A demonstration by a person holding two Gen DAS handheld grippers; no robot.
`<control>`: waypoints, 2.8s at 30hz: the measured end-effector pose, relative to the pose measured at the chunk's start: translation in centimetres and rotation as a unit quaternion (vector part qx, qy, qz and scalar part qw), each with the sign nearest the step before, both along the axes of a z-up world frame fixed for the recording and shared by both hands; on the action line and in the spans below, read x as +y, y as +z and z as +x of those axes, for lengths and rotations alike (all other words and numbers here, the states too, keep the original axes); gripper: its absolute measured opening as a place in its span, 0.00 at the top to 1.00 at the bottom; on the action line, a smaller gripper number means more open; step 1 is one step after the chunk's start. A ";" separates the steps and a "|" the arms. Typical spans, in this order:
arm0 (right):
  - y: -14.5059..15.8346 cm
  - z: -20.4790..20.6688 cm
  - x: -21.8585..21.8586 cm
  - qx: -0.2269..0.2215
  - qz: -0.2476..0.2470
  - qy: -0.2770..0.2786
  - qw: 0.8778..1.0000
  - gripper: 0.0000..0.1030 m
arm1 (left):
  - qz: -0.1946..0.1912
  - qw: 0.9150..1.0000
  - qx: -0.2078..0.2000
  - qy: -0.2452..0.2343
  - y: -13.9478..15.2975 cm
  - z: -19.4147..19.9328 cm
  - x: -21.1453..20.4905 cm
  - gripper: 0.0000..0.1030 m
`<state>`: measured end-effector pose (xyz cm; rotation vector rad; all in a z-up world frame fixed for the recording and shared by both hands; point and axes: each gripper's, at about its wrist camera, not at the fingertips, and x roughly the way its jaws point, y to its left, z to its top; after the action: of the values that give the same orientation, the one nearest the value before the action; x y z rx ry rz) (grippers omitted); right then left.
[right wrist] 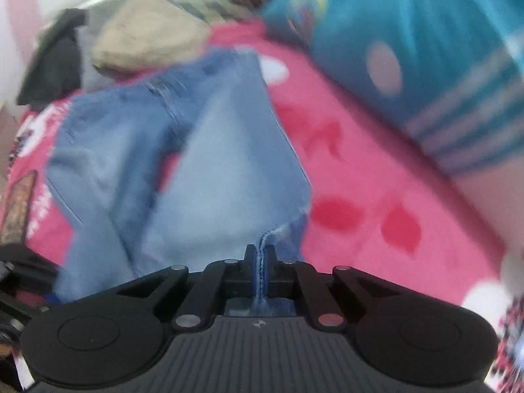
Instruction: Fold clothes
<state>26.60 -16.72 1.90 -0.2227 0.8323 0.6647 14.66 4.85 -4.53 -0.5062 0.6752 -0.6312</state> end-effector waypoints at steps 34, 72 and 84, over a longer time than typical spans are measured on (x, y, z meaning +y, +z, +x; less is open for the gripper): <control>4.0 0.5 0.6 -0.104 -0.023 -0.089 0.990 0.26 | 0.033 0.999 0.007 0.014 0.1 -2.2 -2.2 0.94; -0.5 -4.9 -5.4 -0.061 -0.019 -0.129 0.990 0.07 | 0.010 1.000 0.013 0.025 0.2 -1.8 -1.4 0.92; -6.3 -0.6 -3.0 0.091 -0.060 -0.062 0.992 0.70 | 0.011 1.000 -0.026 0.012 0.3 -1.7 -1.6 0.92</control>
<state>25.99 -19.68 -4.40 -0.2190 1.0542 0.5238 12.92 3.26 -4.22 -0.4744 0.6256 -0.6120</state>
